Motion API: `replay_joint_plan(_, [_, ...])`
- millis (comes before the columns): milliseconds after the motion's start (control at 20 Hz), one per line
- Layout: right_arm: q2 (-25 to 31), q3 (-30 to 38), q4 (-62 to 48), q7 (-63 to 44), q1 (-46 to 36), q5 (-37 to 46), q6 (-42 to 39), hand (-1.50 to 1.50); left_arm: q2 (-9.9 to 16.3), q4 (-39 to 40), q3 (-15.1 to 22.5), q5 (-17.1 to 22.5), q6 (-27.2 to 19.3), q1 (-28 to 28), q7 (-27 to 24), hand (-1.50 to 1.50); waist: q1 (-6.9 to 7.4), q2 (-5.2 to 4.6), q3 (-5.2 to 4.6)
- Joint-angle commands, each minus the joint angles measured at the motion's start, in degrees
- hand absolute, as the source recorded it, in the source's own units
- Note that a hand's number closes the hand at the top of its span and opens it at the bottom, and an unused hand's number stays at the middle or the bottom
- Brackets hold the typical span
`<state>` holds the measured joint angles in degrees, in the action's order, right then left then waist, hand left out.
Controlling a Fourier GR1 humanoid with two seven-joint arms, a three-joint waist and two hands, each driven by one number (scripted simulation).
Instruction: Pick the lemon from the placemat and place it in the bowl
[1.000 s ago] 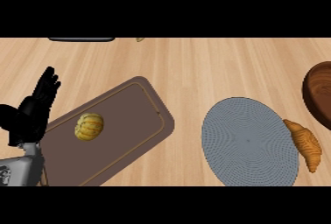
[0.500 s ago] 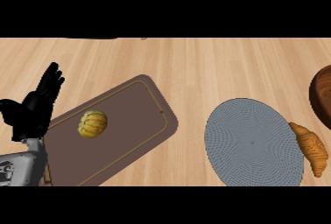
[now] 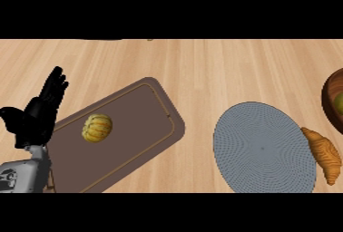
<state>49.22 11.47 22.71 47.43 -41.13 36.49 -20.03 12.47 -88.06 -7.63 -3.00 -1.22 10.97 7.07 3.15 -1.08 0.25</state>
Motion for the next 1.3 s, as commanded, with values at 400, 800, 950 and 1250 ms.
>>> replay_joint_plan(400, [6.50, 16.48, -14.56, -5.03, -5.93, -19.89, -25.77, -1.50, 0.38, -0.91, -1.00, 0.63, -0.04, -0.60, 0.65, 0.00, -0.74, -0.10, 0.21])
replay_joint_plan(800, [11.09, 17.45, -14.51, -9.52, -3.33, -21.99, -30.22, -1.50, -0.15, -1.40, -0.45, 0.10, -0.69, 0.51, 0.66, 0.00, -0.85, -0.92, 0.81])
replay_joint_plan(950, [12.44, 18.31, -14.77, -12.18, -3.07, -23.49, -33.45, -1.50, 0.09, -1.06, -1.05, 0.49, -0.65, 0.51, 0.81, 0.00, -1.16, -0.72, 0.81])
replay_joint_plan(1250, [13.24, 21.39, -13.98, -16.32, -3.90, -27.92, -37.85, -1.50, 0.00, -0.65, -1.50, 0.82, -0.56, -0.64, 0.22, 0.00, -1.21, -0.47, 0.91])
